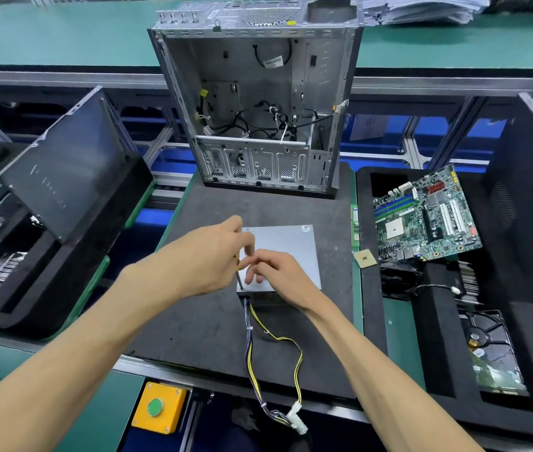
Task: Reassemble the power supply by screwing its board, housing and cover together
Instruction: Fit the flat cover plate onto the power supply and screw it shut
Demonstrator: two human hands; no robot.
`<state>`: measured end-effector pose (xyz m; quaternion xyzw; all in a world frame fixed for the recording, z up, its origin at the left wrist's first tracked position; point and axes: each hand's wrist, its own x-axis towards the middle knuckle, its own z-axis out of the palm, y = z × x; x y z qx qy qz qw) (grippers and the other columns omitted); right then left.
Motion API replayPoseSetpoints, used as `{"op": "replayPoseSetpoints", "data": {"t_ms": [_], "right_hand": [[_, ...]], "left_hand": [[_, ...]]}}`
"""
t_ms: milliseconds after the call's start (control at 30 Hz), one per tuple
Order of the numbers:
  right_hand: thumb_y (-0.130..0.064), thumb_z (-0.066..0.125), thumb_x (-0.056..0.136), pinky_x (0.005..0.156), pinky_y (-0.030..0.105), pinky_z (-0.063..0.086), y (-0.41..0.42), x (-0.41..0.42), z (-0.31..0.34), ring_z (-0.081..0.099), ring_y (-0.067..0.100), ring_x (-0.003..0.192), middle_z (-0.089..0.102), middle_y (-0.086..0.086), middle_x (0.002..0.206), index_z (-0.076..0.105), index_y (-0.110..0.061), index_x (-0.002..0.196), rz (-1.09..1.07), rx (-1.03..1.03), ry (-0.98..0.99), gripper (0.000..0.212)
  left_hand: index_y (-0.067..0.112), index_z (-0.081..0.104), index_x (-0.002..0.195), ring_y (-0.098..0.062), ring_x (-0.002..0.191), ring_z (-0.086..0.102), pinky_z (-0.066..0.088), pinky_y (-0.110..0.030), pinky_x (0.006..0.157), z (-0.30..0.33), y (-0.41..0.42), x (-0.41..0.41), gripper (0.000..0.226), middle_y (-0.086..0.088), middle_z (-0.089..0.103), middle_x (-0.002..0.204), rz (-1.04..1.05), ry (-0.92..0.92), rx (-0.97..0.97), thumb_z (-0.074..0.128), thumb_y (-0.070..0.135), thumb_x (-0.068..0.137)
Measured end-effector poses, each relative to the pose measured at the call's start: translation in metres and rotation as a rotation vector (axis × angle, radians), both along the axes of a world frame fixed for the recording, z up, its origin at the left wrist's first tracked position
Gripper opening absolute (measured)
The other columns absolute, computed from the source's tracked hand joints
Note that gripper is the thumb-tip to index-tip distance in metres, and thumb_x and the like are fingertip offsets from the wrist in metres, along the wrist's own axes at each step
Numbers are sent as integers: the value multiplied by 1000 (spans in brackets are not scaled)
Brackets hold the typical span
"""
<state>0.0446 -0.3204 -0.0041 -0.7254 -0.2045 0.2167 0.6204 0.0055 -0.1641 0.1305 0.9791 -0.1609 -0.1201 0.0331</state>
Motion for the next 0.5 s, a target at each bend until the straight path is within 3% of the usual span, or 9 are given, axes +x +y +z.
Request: {"op": "replayPoseSetpoints", "data": {"t_ms": [33,100,200,300,367,433,500], "right_hand": [[-28,47,79,79,35,48,1,-1,-1,53,14,75,72,-5,79,74,-36,88,9,-14,-19,29],[-24,54,84,70,26,44,3,-2,-3,51,10,68,72,-8,77,74,-32,93,31,-44,-77,23],[-28,71,92,59,13,34,4,-3,-4,44,3,59,68,-17,73,77,-33,97,45,-88,-149,10],[-32,71,94,59,14,34,4,-2,-2,44,4,59,68,-22,75,77,-39,93,38,-92,-162,9],[-37,62,97,61,19,35,4,-3,2,46,5,61,69,-17,76,70,-47,81,36,-64,-149,20],[-49,53,94,70,30,41,4,-2,4,53,19,70,71,-8,78,66,-44,70,30,-71,-127,27],[-48,50,91,75,37,46,3,-1,4,56,26,76,72,-5,81,69,-39,76,22,-67,-88,26]], "left_hand": [[23,55,121,-23,78,57,44,-34,69,-2,0,-2,24,3,47,103,36,-29,54,48,34,101],[19,50,119,-31,83,62,45,-37,66,-6,-2,-3,38,-2,57,97,149,-92,176,41,52,101],[13,55,97,-35,79,61,48,-38,64,-9,-3,5,29,-7,61,83,271,-149,222,44,39,102],[15,58,95,-35,85,63,53,-42,73,-6,0,6,13,-6,65,94,211,-72,138,48,23,99],[20,62,97,-30,88,62,51,-44,78,-4,-1,4,13,1,56,98,112,-10,39,50,19,98],[23,65,99,-27,88,61,50,-43,79,-4,-4,2,16,5,49,100,43,26,-18,51,16,98],[23,63,105,-25,90,61,49,-41,80,-7,-5,2,15,6,47,99,31,20,-31,51,18,99]]}}
